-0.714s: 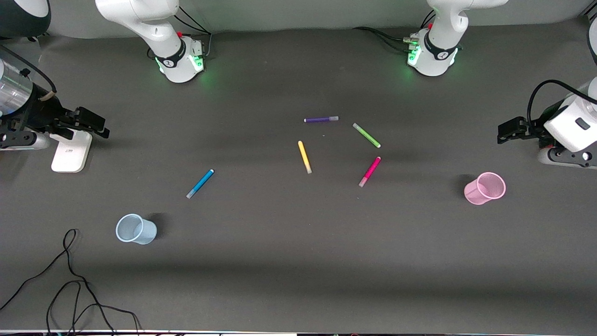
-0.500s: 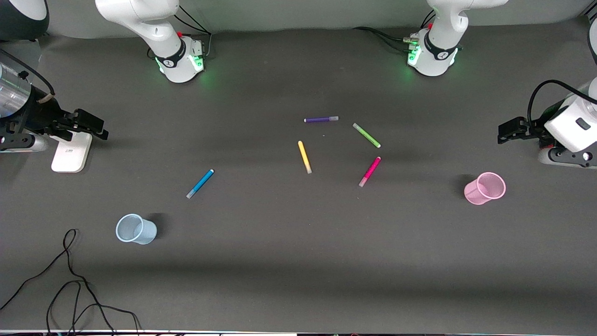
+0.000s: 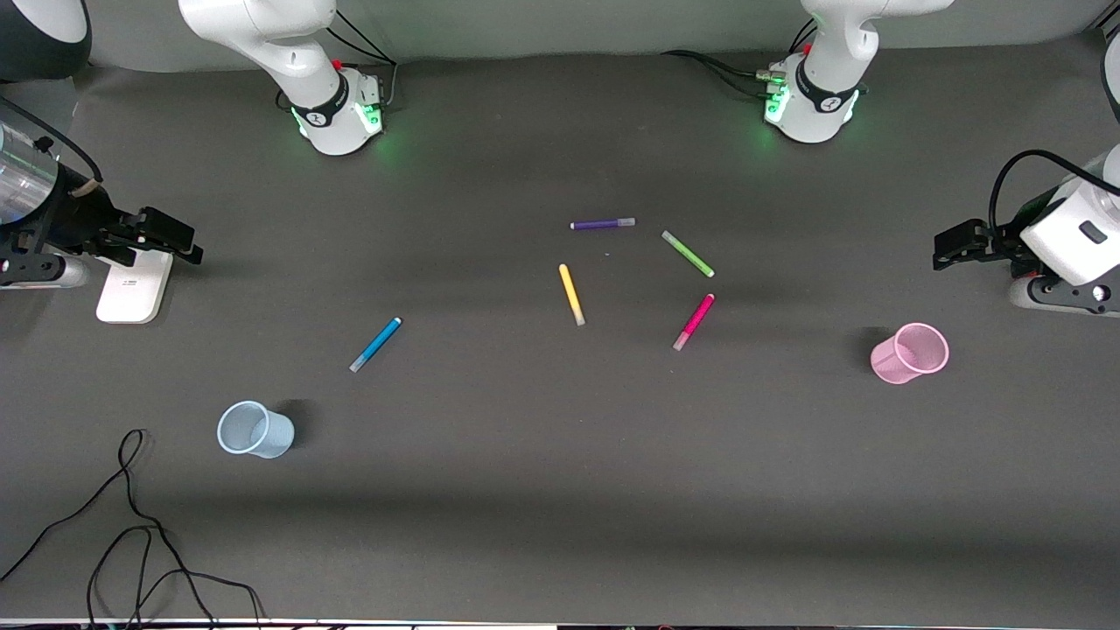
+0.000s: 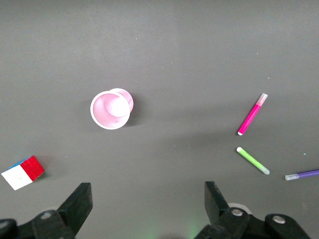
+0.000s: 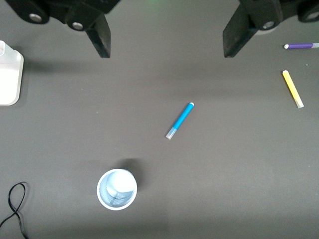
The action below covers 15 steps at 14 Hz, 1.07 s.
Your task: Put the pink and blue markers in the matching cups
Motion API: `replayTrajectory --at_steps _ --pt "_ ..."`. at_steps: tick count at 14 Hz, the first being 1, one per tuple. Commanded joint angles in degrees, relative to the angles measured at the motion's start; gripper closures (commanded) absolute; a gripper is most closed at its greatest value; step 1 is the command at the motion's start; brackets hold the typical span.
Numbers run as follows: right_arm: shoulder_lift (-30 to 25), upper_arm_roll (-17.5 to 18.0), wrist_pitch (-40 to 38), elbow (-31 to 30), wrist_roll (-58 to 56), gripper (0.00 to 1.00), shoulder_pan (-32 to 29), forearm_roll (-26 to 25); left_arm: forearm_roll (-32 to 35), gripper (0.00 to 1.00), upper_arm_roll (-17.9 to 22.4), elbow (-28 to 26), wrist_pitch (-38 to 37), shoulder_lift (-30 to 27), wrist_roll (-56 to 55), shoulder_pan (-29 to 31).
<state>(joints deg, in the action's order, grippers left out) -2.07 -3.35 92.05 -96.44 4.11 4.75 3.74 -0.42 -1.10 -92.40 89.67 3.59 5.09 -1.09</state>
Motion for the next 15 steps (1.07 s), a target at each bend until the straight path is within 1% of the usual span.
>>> replayTrajectory --at_steps 1,3,4,6,9,11,12,15 --pt "2.4 -0.3 -1.4 2.3 3.2 0.00 0.7 1.2 0.6 0.00 -0.6 -0.2 0.5 -0.8 0.5 -1.9" --pt "3.6 -0.4 -1.5 2.2 4.3 0.00 0.7 3.5 0.5 0.00 -3.2 -0.2 0.9 -0.6 0.4 -2.6" --pt "4.3 -0.4 -1.5 2.1 6.1 0.00 0.8 3.6 0.6 0.00 -5.0 -0.4 1.9 -0.4 0.4 -2.7" --pt "7.8 -0.1 -1.4 2.0 14.2 0.00 1.1 3.6 0.7 0.00 -9.1 -0.6 2.2 -0.2 0.7 -3.1" --pt "12.8 0.1 -0.4 2.2 22.4 0.00 4.1 4.3 0.6 0.01 -13.1 -0.9 3.1 1.7 2.4 -4.4" --pt "16.6 0.1 2.9 1.7 29.3 0.00 6.2 4.4 0.5 0.00 -14.6 -3.0 6.8 1.7 2.4 -6.7" --pt "19.1 0.1 5.0 1.6 32.0 0.00 7.5 4.3 0.5 0.01 -14.6 -4.5 9.1 1.7 2.3 -8.2" --pt "24.1 0.2 9.0 1.3 35.0 0.00 7.8 4.6 0.6 0.01 -14.8 -10.8 15.2 1.5 3.3 -9.0"
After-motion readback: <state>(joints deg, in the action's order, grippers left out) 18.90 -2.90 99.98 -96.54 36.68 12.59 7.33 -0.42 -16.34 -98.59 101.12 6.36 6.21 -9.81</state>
